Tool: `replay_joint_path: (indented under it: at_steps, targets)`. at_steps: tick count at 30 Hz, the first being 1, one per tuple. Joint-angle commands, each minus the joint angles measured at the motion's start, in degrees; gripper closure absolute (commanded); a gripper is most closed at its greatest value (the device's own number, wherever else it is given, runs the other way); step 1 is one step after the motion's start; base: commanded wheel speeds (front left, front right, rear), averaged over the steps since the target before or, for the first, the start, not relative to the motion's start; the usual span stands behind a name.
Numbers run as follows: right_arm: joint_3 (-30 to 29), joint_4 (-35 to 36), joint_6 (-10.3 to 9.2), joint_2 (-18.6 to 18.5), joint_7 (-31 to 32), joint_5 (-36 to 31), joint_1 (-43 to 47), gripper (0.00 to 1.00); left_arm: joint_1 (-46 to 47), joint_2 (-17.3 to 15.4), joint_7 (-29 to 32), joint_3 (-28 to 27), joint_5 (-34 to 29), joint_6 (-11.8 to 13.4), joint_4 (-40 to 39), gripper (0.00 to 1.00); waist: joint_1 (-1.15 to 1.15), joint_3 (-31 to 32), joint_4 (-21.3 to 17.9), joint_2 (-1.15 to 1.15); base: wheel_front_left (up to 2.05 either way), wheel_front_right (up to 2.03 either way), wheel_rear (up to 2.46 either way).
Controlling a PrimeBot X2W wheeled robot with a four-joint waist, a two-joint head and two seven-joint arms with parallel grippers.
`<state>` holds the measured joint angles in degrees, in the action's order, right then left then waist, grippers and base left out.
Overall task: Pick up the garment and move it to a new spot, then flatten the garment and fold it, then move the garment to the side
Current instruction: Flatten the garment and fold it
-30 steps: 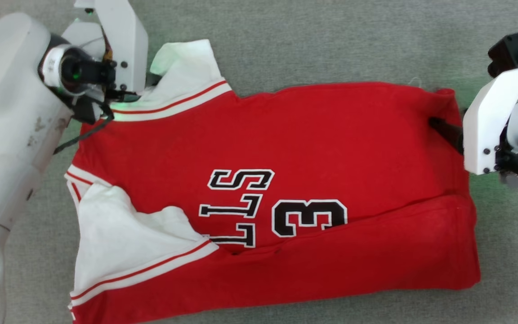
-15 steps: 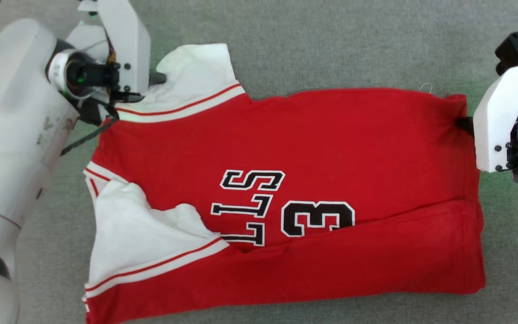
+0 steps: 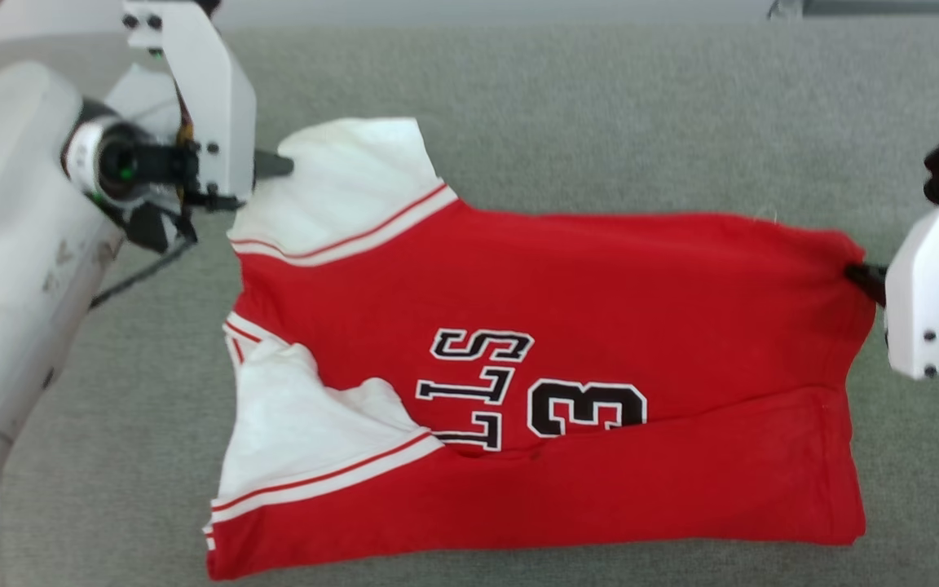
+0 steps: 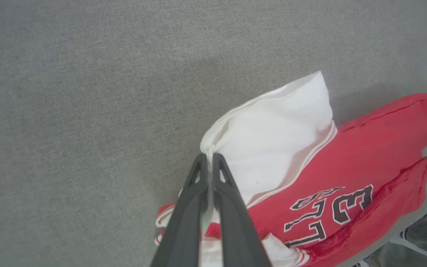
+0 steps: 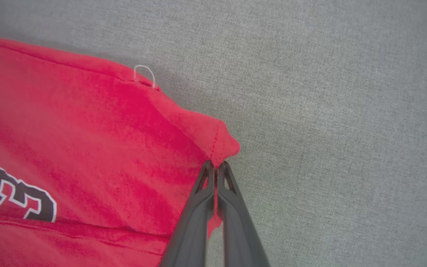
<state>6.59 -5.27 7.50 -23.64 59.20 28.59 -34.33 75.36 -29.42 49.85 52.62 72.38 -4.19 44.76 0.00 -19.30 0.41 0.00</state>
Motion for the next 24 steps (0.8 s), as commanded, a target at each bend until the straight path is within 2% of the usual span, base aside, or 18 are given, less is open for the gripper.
replay_joint_path:
  at_steps: [1, 7, 16, 19, 24]
  targets:
    - [-0.2, 1.1, -0.02, -0.8, -0.4, 1.2, 2.0, 1.00, -1.7, -1.1, 0.0, 0.1, 0.2, 0.6, -1.8, 1.00, 0.00, 3.8, 1.8, 0.00, 0.00, 0.00, 0.00]
    - [-1.6, 6.2, -0.02, -2.6, 0.8, 2.8, 9.2, 1.00, -7.9, -5.6, 2.1, 0.9, 1.2, 4.4, -12.9, 1.00, 0.00, 7.4, 3.0, 0.00, 0.00, 0.00, 0.00]
    - [-5.4, 13.6, -0.02, -1.9, 4.2, 4.9, 20.9, 1.00, -20.3, -13.8, 5.8, 3.2, 3.6, 14.0, -34.1, 1.00, 0.00, 9.7, 4.3, 0.00, 0.00, 0.00, 0.00]
    - [-5.7, 14.9, -0.02, -1.1, 4.7, 4.9, 23.5, 1.00, -23.5, -14.9, 5.7, 4.0, 4.1, 16.2, -37.9, 1.00, 0.00, 9.9, 4.3, 0.00, 0.00, 0.00, 0.00]
    - [-5.3, 15.6, -0.02, 0.2, 5.0, 4.3, 25.7, 1.00, -27.0, -14.7, 5.4, 4.9, 5.1, 17.8, -39.8, 1.00, 0.00, 9.9, 3.8, 0.00, 0.00, 0.00, 0.00]
